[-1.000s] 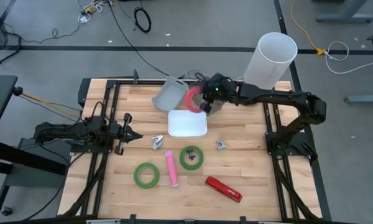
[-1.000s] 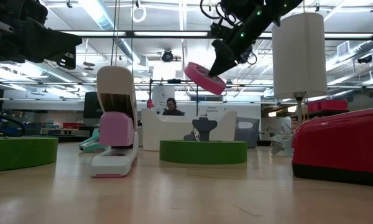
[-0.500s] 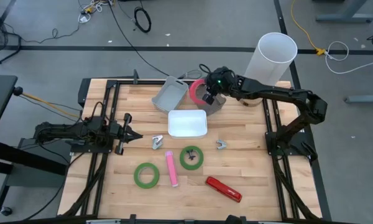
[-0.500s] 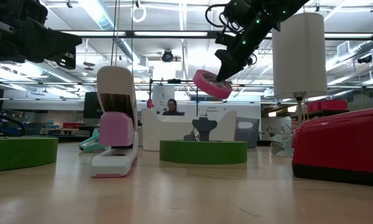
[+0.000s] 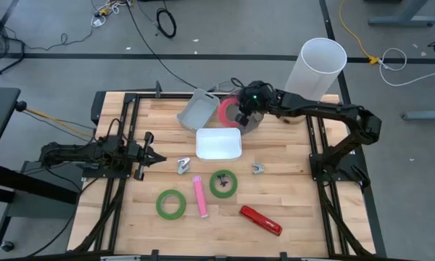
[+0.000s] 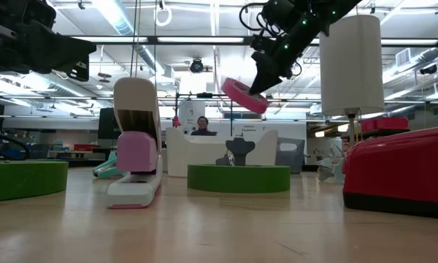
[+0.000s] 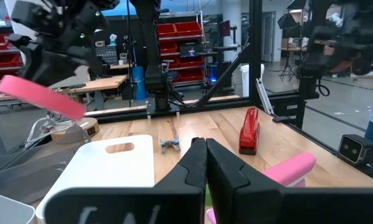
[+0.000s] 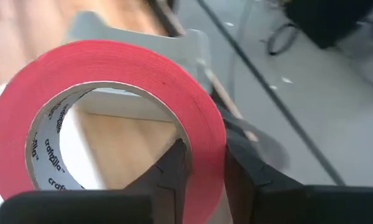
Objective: Pick and place Stapler, Stapler remover, tape
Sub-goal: Put the pink tape into the white bin
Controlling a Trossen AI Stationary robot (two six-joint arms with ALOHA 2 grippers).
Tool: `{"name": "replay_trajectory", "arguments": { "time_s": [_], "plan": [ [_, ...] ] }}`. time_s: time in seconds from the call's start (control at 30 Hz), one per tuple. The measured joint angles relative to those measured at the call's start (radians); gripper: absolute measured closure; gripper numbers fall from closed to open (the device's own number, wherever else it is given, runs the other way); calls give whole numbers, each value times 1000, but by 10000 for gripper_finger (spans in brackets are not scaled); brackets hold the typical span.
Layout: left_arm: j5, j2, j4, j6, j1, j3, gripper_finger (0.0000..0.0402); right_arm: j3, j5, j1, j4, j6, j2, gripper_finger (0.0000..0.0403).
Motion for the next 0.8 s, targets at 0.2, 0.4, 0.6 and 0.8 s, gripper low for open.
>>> {"name": "replay_trajectory", "arguments": {
  "time_s": [0.2,0.4,0.6,0.8],
  "plan": [
    [0,0,0,0,0,0,394,0,-115,58,40,6,0,321],
    [0,0,0,0,0,0,394,0,-154,106,55,23,2,321],
    [0,0,0,1,0,0,394,1,-155,140,55,23,51,321],
    [0,0,0,0,0,0,394,1,-154,152,51,23,122,321]
  ]
}}
